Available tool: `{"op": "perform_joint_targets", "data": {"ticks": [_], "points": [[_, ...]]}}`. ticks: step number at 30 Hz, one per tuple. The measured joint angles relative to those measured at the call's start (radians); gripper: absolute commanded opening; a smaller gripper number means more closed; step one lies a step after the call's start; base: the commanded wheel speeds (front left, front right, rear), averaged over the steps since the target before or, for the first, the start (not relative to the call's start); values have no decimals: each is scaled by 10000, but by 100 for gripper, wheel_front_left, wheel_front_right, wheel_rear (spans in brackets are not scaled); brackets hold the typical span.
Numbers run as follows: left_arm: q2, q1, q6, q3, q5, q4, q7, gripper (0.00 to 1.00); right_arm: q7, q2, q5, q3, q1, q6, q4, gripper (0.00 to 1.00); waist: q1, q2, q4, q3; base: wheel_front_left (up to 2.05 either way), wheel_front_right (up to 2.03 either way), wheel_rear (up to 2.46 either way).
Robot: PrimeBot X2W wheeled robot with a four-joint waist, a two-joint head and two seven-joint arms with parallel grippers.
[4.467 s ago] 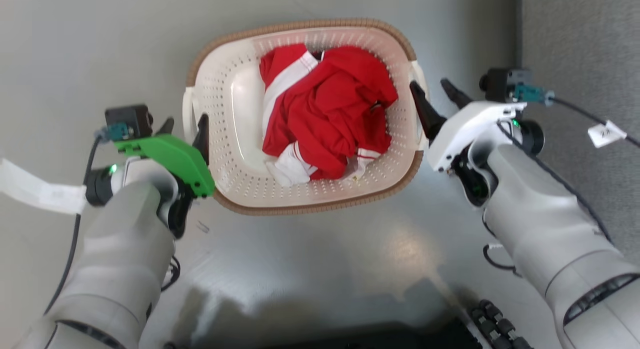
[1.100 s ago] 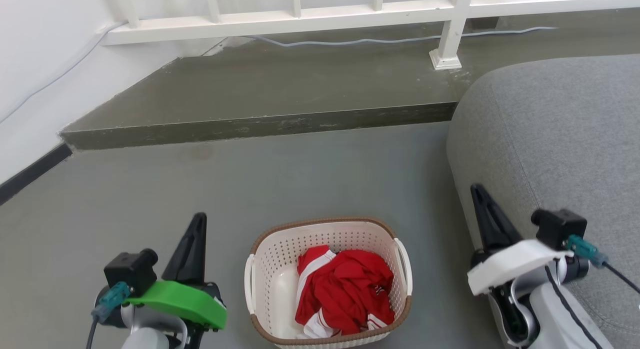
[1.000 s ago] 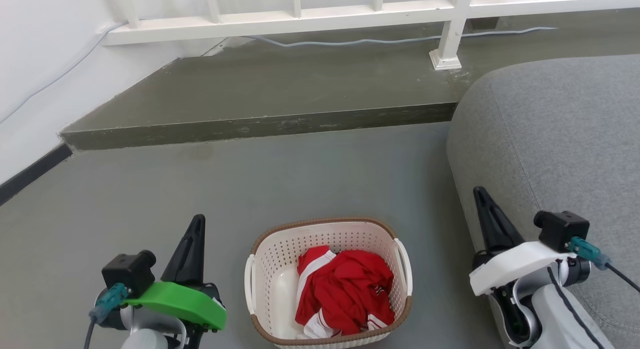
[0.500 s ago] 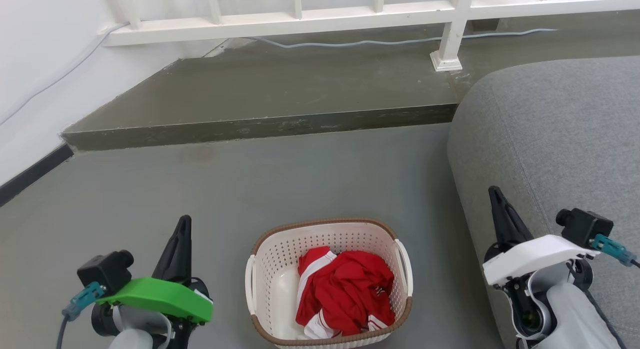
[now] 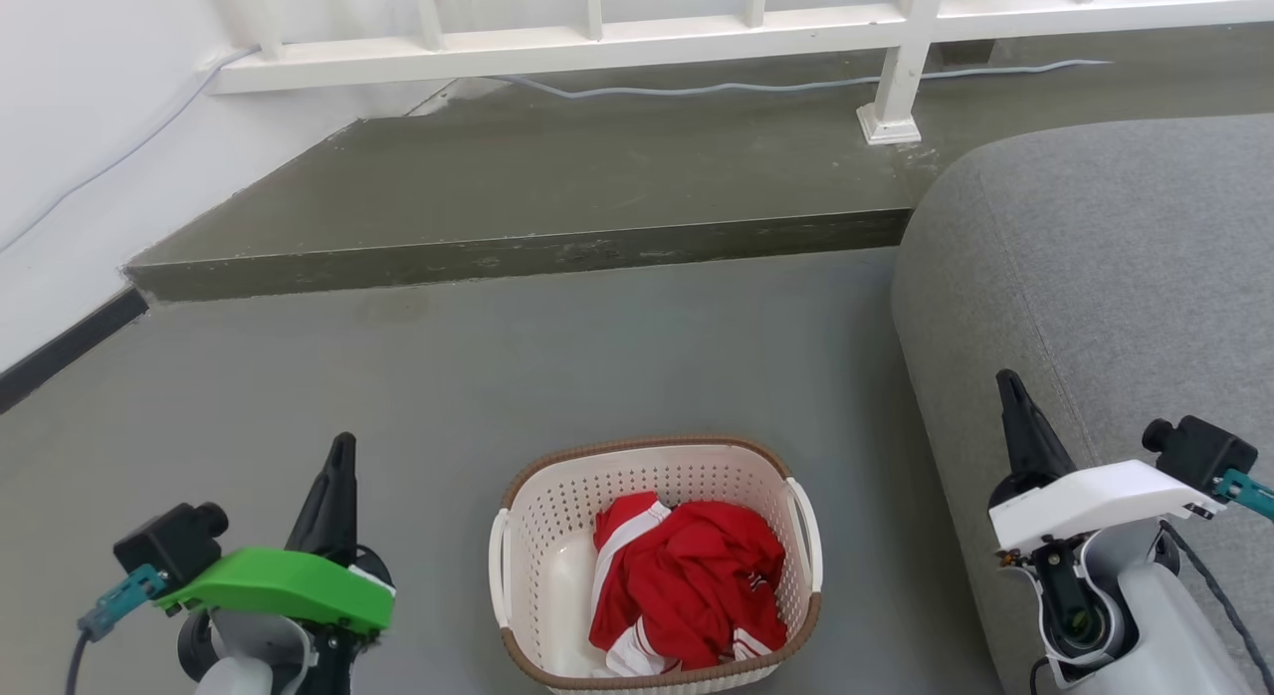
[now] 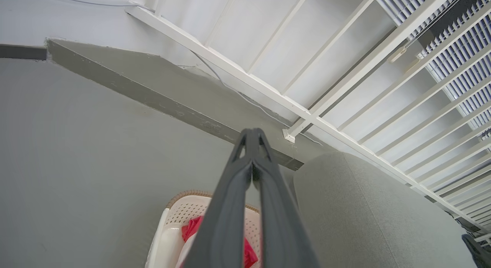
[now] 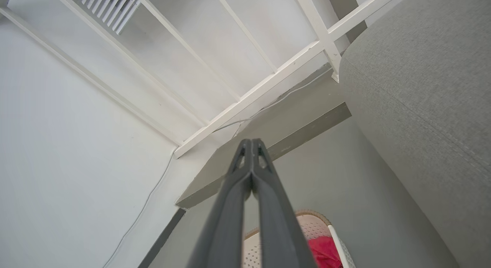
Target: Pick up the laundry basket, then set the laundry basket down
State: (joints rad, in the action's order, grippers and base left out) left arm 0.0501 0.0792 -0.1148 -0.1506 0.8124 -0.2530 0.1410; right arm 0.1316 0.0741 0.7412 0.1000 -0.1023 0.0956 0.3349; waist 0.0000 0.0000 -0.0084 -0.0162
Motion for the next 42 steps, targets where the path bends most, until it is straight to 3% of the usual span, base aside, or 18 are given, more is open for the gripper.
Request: {"op": "perform_joint_targets", "data": {"ticks": [42], "points": [[-29,0,-10,1329,4878,-159,-1494,0,-1515,-188,5179,-1480,32,100,-276,0,0,0,51,83,0,0,0]]}}
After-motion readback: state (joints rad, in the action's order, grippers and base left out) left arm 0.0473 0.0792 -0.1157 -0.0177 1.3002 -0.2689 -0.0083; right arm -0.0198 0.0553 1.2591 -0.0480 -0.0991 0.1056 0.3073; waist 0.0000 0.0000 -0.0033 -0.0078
